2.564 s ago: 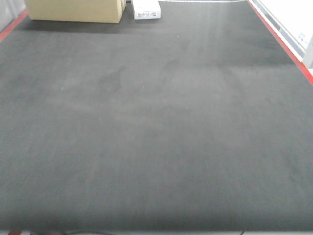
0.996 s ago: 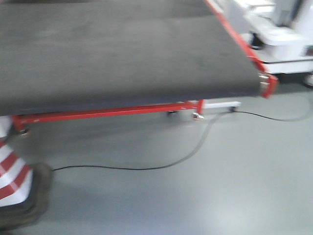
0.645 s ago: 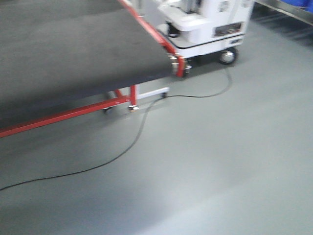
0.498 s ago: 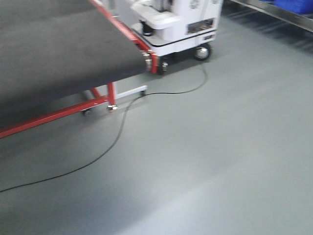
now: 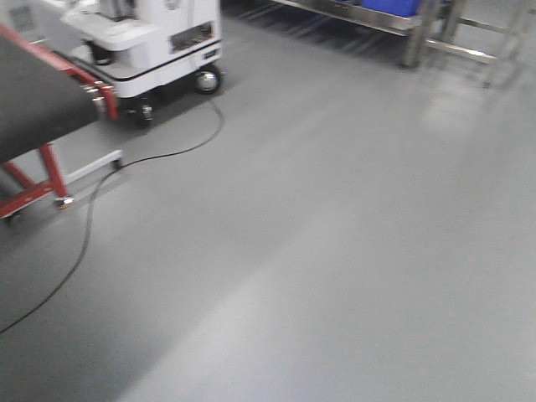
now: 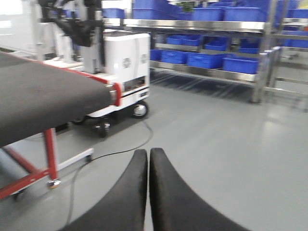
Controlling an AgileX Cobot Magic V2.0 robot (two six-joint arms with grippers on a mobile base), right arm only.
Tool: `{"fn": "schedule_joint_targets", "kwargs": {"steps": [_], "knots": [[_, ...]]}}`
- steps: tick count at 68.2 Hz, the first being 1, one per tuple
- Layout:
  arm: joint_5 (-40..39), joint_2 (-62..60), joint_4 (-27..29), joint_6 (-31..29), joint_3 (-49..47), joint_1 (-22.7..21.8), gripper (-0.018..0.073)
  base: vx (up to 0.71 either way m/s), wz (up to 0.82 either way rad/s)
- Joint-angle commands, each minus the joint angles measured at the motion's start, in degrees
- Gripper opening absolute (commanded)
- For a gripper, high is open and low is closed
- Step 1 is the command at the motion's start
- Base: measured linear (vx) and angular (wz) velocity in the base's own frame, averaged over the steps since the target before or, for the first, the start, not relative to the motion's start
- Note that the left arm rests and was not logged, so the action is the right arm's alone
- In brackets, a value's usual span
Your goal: Pour parts from conveyor to right shelf
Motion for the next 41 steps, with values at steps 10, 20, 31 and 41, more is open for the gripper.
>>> {"fn": "schedule_joint_targets", "kwargs": {"steps": [10,20,31,41], "knots": [[-4.9,0.5,0.1,-0.4,-1.7,-0.2,-0.0009,-0.18,-0.69],[-4.9,0.5,0.1,-0.4,-1.7,-0.2,-0.0009,-0.16,-0.76],[-4.9,0.5,0.1,-0.4,-1.7,-0.2,-0.0009,-0.12,-0.84],[-4.9,0.5,0.1,-0.4,-1.7,-0.2,-0.0009,-0.08,-0.95]]}}
